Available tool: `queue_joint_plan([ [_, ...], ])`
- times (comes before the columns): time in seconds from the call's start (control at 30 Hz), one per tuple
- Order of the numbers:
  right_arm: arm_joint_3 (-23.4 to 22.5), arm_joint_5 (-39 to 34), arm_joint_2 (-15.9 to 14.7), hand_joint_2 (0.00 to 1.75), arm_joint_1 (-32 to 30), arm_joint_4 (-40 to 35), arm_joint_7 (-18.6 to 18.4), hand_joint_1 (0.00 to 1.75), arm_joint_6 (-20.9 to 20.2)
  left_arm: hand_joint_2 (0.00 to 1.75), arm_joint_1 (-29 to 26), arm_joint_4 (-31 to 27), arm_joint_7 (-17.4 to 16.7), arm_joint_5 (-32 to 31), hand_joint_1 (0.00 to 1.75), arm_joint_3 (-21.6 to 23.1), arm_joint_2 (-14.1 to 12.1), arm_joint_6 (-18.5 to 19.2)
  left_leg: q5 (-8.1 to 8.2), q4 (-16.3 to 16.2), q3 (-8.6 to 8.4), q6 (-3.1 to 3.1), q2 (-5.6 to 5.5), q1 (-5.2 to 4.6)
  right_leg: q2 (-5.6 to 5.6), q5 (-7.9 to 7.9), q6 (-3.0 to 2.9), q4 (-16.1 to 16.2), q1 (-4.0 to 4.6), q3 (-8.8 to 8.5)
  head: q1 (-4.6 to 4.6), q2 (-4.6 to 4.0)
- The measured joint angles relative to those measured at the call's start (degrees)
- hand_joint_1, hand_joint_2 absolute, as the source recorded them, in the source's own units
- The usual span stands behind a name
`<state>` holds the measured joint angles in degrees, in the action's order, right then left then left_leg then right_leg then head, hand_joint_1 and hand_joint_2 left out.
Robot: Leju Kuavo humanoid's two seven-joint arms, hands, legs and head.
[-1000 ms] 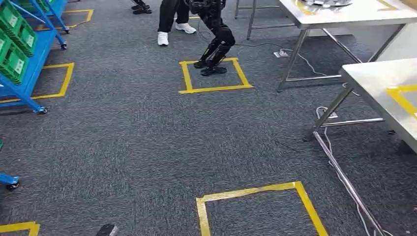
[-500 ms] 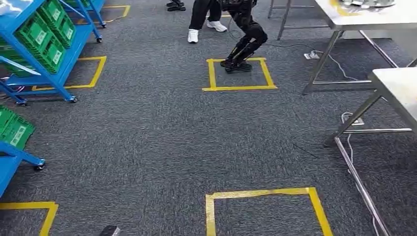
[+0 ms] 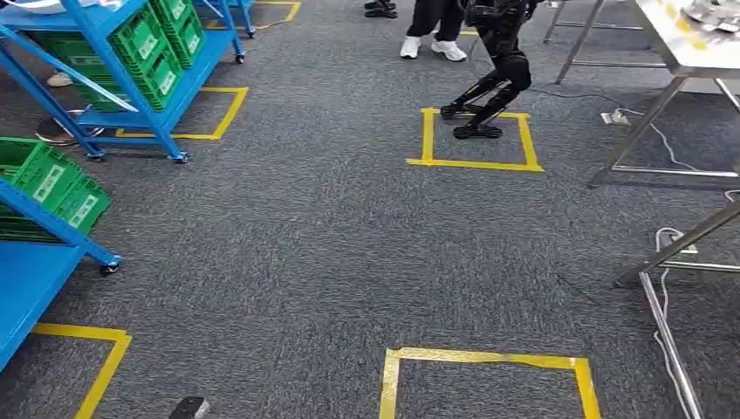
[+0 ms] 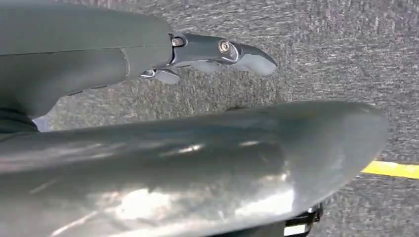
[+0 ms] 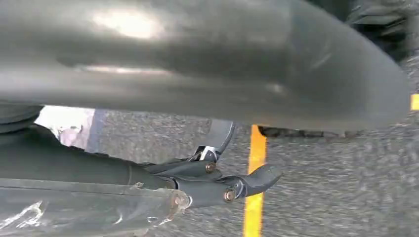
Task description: Take the parts from the cabinet and place them on the table.
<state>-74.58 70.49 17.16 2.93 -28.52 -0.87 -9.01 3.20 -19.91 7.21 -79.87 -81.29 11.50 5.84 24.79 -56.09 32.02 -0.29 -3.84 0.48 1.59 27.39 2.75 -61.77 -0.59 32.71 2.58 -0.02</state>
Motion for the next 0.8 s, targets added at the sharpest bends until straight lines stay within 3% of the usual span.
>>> queue_joint_plan([
  [0.03,0.0,0.1,0.0,0.00,0.0,0.0,0.0,0.00,0.0,0.00,0.1,0.0,0.0,0.0,0.00,0.0,0.0,0.0,0.11,-0.2,0.17,-0.42,-0.39,-0.29,2.47,0.19,0.21,2.8,-0.29,-1.24,-0.07,0.00],
  [0.17,0.3,0.2,0.0,0.00,0.1,-0.1,0.6,0.00,-0.2,0.00,-0.2,0.0,-0.4,-0.1,0.00,0.0,-0.1,0.0,-0.56,0.0,0.80,-1.82,-2.04,0.28,1.23,-0.16,-1.32,3.2,0.23,-1.41,0.00,0.00],
  [0.2,0.3,0.2,0.0,0.00,0.1,-0.2,0.7,0.00,-0.3,0.00,-0.2,0.0,-0.4,-0.1,0.00,0.0,-0.1,0.0,-0.11,-0.4,0.95,-1.94,-0.78,0.28,0.62,-0.44,-1.78,3.5,0.03,-1.50,0.04,0.00],
  [0.23,0.3,0.3,0.0,0.00,0.1,-0.3,0.7,0.00,-0.3,0.00,-0.2,0.0,-0.5,-0.1,0.00,0.0,-0.1,-0.1,1.41,-2.2,1.82,-2.09,1.69,0.00,0.18,-0.49,-2.14,3.6,0.09,-1.50,0.35,0.00],
  [0.27,0.3,0.3,0.0,0.00,0.0,-0.4,0.7,0.00,-0.3,0.00,0.1,0.0,-0.5,-0.2,0.00,0.0,-0.1,-0.1,3.61,-5.8,3.56,-2.22,2.46,-0.02,-0.47,-0.49,-2.42,3.6,0.20,-1.41,0.50,0.00],
  [0.33,0.3,0.3,0.1,0.00,-0.2,-0.7,0.4,0.00,-0.3,0.00,0.3,0.0,-0.5,-0.7,0.00,0.1,0.0,-0.2,7.82,-15.2,8.00,-2.39,2.77,0.03,-2.03,-0.41,-2.68,3.6,0.43,-1.24,0.46,0.00],
  [0.37,0.3,0.3,0.1,0.00,-0.2,-0.9,0.2,0.00,-0.4,0.00,0.2,0.0,-0.5,-0.7,0.00,0.1,0.0,-0.2,8.42,-17.9,9.27,-2.41,2.81,0.03,-2.65,-0.41,-2.68,3.6,0.50,-1.18,0.50,0.00],
  [0.4,0.3,0.3,0.1,0.00,-0.2,-1.0,0.0,0.00,-0.4,0.00,0.0,0.0,-0.5,-0.7,0.00,0.1,0.0,-0.2,7.65,-17.7,9.07,-2.36,2.84,0.01,-3.13,-0.41,-2.68,3.6,0.54,-1.19,0.48,0.00],
  [0.47,0.3,0.3,0.2,0.00,-0.2,-1.3,0.0,0.00,-0.5,0.00,-0.1,0.0,-0.5,-0.8,0.00,0.1,-0.1,-0.2,3.53,-11.2,5.60,-2.07,3.22,-0.02,-4.06,-0.39,-2.65,3.6,0.55,-1.26,0.50,0.00],
  [0.5,0.3,0.3,0.3,0.00,-0.1,-1.4,0.0,0.00,-0.5,0.00,-0.1,0.0,-0.5,-0.8,0.00,0.1,-0.1,-0.2,1.33,-6.2,2.81,-1.84,4.22,-0.11,-4.51,-0.31,-2.53,3.6,0.55,-1.37,0.52,0.00],
  [0.53,0.3,0.3,0.4,0.00,-0.1,-1.5,0.0,0.00,-0.5,0.00,0.1,0.0,-0.5,-0.8,0.00,0.2,-0.1,-0.2,0.40,-2.5,0.55,-1.58,6.53,-0.28,-4.92,-0.22,-2.33,3.6,0.64,-1.47,0.55,0.00],
  [0.57,0.3,0.3,0.4,0.00,-0.2,-1.6,0.0,0.00,-0.5,0.00,0.4,0.0,-0.5,-0.8,0.00,0.2,-0.1,-0.2,0.86,0.1,-0.41,-1.50,7.05,-0.62,-5.20,0.14,-1.81,3.0,1.13,-1.16,0.63,0.00],
  [0.6,0.2,0.3,0.4,0.00,-0.1,-1.7,0.0,0.00,-0.5,0.00,0.4,0.0,-0.5,-0.8,0.00,0.3,-0.1,-0.2,0.78,-0.5,0.08,-1.15,6.56,-0.61,-5.73,0.00,-1.56,3.2,1.16,-1.21,0.26,0.00],
  [0.67,0.2,0.3,0.5,0.00,0.0,-1.8,-0.1,0.00,-0.6,0.00,0.1,0.0,-0.5,-0.8,0.00,0.3,-0.1,-0.2,0.73,-0.4,0.35,-0.66,5.75,-0.81,-6.58,-0.11,-1.07,3.5,1.01,-1.50,0.29,0.00],
  [0.7,0.3,0.2,0.5,0.00,0.0,-1.9,-0.1,0.00,-0.6,0.00,0.0,0.0,-0.5,-0.9,0.00,0.3,-0.1,-0.2,0.41,0.1,-0.01,-0.18,5.33,-0.46,-6.78,0.23,-0.64,3.5,1.03,-1.50,0.46,0.00],
  [0.73,0.3,0.2,0.5,0.00,0.0,-1.9,-0.1,0.00,-0.7,0.00,-0.1,0.0,-0.5,-0.9,0.00,0.4,-0.1,-0.3,0.34,0.1,-0.10,-0.03,4.91,-0.28,-4.48,1.40,-0.22,2.1,0.83,-0.90,0.09,0.00],
  [0.77,0.3,0.2,0.5,0.00,0.0,-1.9,-0.1,0.00,-0.7,0.00,0.0,0.0,-0.5,-0.8,0.00,0.4,-0.1,-0.4,0.31,0.1,-0.04,0.35,4.56,-0.21,-2.98,3.29,-0.07,-1.3,0.73,0.56,-0.15,0.00],
  [0.8,0.3,0.2,0.5,0.00,-0.1,-2.0,-0.1,0.00,-0.7,0.00,0.2,0.0,-0.5,-0.9,0.00,0.4,-0.1,-0.4,0.27,0.1,-0.01,0.52,3.94,-0.21,-2.24,5.64,0.09,-6.4,0.62,2.89,-0.17,0.00],
])
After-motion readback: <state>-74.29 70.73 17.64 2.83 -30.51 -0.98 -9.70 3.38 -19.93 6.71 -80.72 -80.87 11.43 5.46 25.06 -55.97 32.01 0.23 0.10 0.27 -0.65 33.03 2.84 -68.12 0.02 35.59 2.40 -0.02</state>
